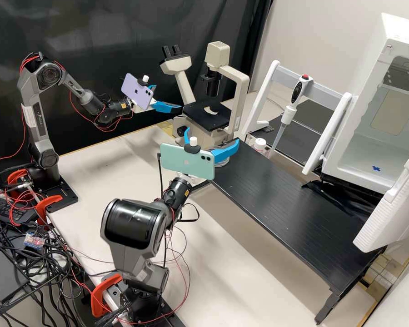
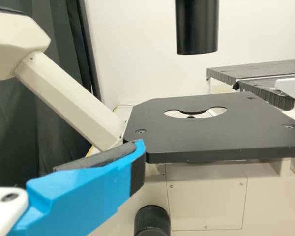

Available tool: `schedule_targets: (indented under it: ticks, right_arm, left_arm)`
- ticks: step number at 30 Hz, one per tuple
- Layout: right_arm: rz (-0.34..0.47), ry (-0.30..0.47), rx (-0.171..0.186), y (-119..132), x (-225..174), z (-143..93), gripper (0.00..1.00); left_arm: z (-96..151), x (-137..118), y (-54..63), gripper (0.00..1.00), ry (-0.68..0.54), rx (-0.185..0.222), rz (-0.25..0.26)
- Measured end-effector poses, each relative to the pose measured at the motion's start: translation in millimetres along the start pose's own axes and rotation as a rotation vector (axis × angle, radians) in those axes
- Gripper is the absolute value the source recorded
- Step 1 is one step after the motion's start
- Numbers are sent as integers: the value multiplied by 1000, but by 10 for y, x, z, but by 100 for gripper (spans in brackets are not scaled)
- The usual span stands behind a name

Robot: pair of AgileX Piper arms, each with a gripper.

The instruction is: Move the petri dish to the bench

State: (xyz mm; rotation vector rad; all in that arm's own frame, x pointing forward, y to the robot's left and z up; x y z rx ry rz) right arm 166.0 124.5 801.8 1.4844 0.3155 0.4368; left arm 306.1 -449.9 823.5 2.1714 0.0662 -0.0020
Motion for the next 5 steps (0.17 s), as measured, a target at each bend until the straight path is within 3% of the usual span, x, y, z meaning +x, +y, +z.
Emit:
schedule_targets:
  ticks: [3, 5]
  right_arm:
    - [43, -31, 30, 76, -12, 67, 100]
    - [72, -60, 73, 126, -6, 133, 100]
  left_arm:
    - [0, 0, 0, 100, 0, 0, 0]
    - [0, 0, 0, 100, 0, 0, 0]
